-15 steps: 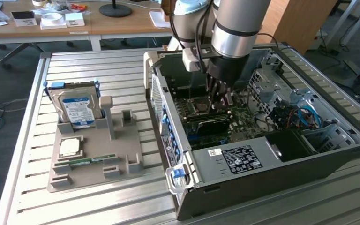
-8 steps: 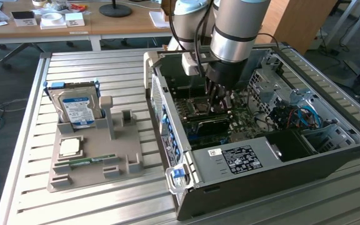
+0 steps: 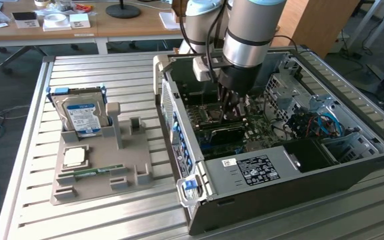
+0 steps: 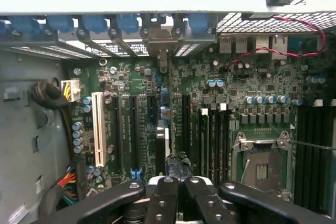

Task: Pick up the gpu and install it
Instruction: 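Press down on the gpu until it lock into place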

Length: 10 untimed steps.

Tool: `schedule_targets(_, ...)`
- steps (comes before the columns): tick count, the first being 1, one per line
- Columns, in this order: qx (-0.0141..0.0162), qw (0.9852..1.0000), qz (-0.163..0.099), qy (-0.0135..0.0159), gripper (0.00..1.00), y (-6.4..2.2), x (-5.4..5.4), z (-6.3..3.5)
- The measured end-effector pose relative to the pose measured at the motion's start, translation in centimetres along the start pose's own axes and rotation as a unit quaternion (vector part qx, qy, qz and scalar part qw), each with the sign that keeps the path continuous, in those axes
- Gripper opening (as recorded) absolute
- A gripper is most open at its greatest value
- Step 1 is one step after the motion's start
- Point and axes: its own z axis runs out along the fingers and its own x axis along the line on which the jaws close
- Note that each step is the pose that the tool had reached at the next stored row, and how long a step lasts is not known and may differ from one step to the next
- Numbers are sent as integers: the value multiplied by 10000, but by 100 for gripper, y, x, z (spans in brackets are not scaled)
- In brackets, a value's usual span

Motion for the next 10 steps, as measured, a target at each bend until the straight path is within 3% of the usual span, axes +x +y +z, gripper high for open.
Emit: schedule_targets(10, 1, 10000, 0, -2, 11, 4, 1, 38)
